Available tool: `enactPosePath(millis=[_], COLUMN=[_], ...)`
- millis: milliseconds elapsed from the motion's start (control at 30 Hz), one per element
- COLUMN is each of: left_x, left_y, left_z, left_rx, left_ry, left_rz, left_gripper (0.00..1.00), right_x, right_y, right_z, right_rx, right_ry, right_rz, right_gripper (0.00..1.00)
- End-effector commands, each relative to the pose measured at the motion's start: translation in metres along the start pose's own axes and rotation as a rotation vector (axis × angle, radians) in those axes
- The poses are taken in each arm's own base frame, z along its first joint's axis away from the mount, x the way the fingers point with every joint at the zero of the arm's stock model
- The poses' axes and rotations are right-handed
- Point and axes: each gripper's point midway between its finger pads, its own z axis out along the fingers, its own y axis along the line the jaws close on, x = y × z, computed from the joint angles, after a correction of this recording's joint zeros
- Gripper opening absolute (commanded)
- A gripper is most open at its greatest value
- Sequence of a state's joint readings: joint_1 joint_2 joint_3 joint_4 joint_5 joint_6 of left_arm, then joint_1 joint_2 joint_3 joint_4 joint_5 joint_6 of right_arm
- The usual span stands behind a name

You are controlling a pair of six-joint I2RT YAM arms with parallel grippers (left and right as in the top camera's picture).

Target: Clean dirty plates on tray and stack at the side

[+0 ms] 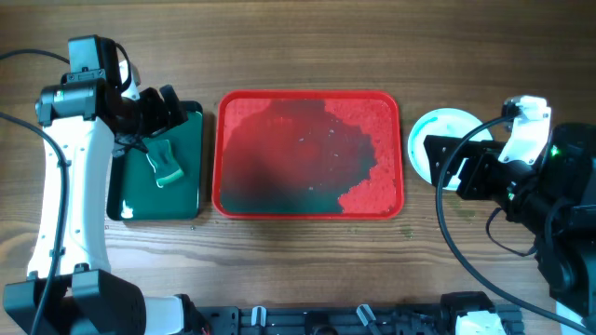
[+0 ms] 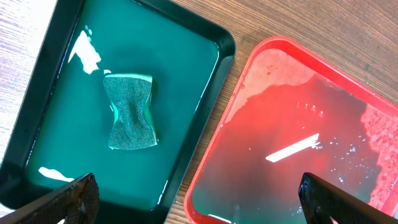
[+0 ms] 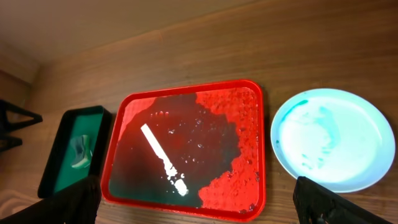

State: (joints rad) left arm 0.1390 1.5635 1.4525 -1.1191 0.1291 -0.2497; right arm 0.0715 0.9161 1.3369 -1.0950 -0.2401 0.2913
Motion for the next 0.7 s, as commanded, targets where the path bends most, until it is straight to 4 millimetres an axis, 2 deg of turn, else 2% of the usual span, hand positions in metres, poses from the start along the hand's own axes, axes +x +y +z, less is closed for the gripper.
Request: enactPosePath(millis=[0,100,167,233,367,533,567,667], left_x=[0.0,0.0,0.0,0.0,0.0,0.0,0.0,0.0], left_y=[-0.002,-0.002,-0.002,-0.002,-0.002,-0.002,-0.002,-0.002], left_z=[0.0,0.0,0.0,0.0,0.0,0.0,0.0,0.0], left_rx=[0.012,0.012,0.012,0.012,0.012,0.012,0.012,0.012], left_ry=[0.004,0.004,0.004,0.004,0.004,0.004,0.004,0.004], left_rz=[-0.013,-0.013,-0.013,-0.013,-0.013,-0.013,-0.013,-0.013], left_gripper=[1.0,1.0,1.0,1.0,1.0,1.0,1.0,1.0], right_x=[-0.014,-0.031,-0.042,-0.037,0.013,0.075,0.085,0.096], right_y=[-0.013,-0.011,-0.009,-0.011,-0.031,-0.055,-0.059,-0.068], right_z=[-0.002,0.008,0.015,0.024,0.047,0.066,0.071,0.08], right_rx=[0.085,0.071,0.044,0.011,-0.037,-0.068,-0.071,-0.055], right_ry=[-0.062,-0.14,-0.268,-0.368,-0.541,-0.676,-0.689,-0.687], right_rz=[0.008,-0.122,-0.186,-0.204,-0.239,-0.263,-0.266,-0.259], right_gripper=[1.0,1.0,1.0,1.0,1.0,1.0,1.0,1.0])
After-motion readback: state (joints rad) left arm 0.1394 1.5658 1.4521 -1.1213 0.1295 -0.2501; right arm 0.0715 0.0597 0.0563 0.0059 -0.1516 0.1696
